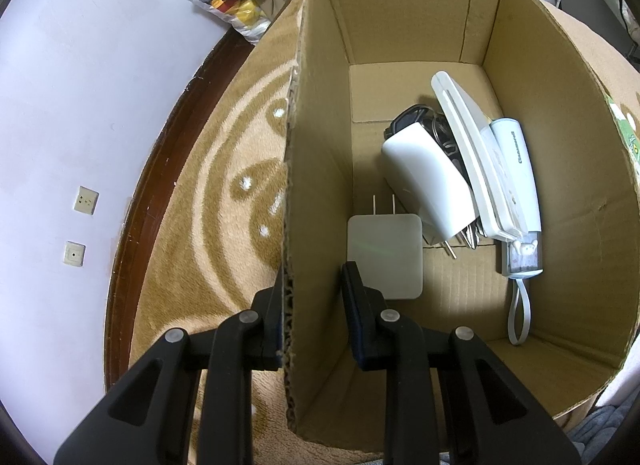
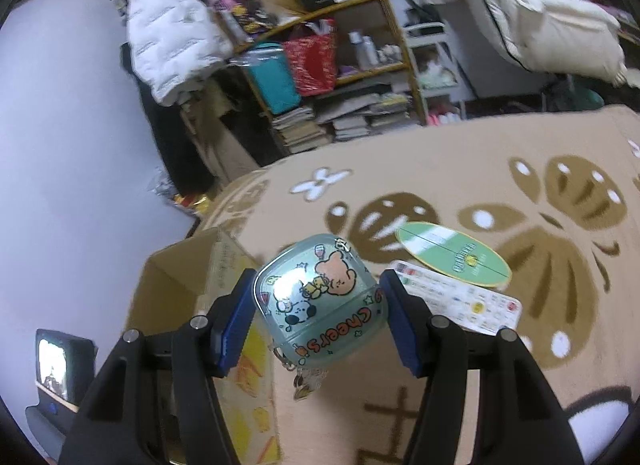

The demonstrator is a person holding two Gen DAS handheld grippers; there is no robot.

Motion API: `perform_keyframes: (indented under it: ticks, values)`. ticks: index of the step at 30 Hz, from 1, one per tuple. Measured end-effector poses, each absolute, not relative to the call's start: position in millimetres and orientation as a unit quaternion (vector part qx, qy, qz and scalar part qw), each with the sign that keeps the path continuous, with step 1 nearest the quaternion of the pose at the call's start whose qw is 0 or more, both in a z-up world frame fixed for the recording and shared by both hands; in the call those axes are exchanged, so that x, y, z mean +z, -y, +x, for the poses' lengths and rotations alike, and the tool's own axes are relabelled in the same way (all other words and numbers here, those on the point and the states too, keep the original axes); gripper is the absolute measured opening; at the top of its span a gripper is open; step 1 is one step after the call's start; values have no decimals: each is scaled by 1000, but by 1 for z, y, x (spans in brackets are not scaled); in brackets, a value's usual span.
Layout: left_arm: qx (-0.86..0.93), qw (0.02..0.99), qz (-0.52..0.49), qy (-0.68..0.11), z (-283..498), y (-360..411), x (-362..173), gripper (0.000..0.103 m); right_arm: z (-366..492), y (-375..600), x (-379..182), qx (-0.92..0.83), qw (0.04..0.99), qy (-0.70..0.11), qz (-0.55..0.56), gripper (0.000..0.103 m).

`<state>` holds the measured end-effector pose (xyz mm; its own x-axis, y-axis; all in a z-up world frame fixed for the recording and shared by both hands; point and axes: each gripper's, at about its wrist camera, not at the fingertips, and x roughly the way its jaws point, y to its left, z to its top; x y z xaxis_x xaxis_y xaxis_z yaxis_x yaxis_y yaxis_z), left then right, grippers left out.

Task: Organize rigid objects
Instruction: 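Lift the cartoon-printed square box and carry it toward the cardboard box, then lower the cartoon square box into the cardboard box and open the right tool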

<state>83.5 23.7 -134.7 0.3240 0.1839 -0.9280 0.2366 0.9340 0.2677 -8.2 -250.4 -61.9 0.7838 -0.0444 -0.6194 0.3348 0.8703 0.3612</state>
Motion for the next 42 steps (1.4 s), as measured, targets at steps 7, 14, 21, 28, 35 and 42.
perform_keyframes:
  ticks: [7, 14, 21, 28, 35, 42]
  values:
    - [-16, 792, 181, -582, 85, -24, -135, 24, 5, 212, -47, -58, 934, -303, 181, 65]
    - [-18, 792, 179, -583, 86, -24, -136, 24, 22, 171, -27, -1, 947, -293, 135, 65]
    - [-18, 792, 178, -584, 87, -25, -136, 24, 27, 147, -15, 23, 953, -284, 106, 65]
    - [-18, 791, 178, -585, 87, -26, -136, 24, 32, 145, -29, 31, 947, -301, 110, 65]
    - [-19, 791, 174, -586, 88, -28, -135, 24, 36, 145, -50, 30, 938, -325, 118, 65]
    - [-20, 790, 173, -587, 89, -30, -136, 24, 41, 149, -67, 33, 928, -347, 134, 65]
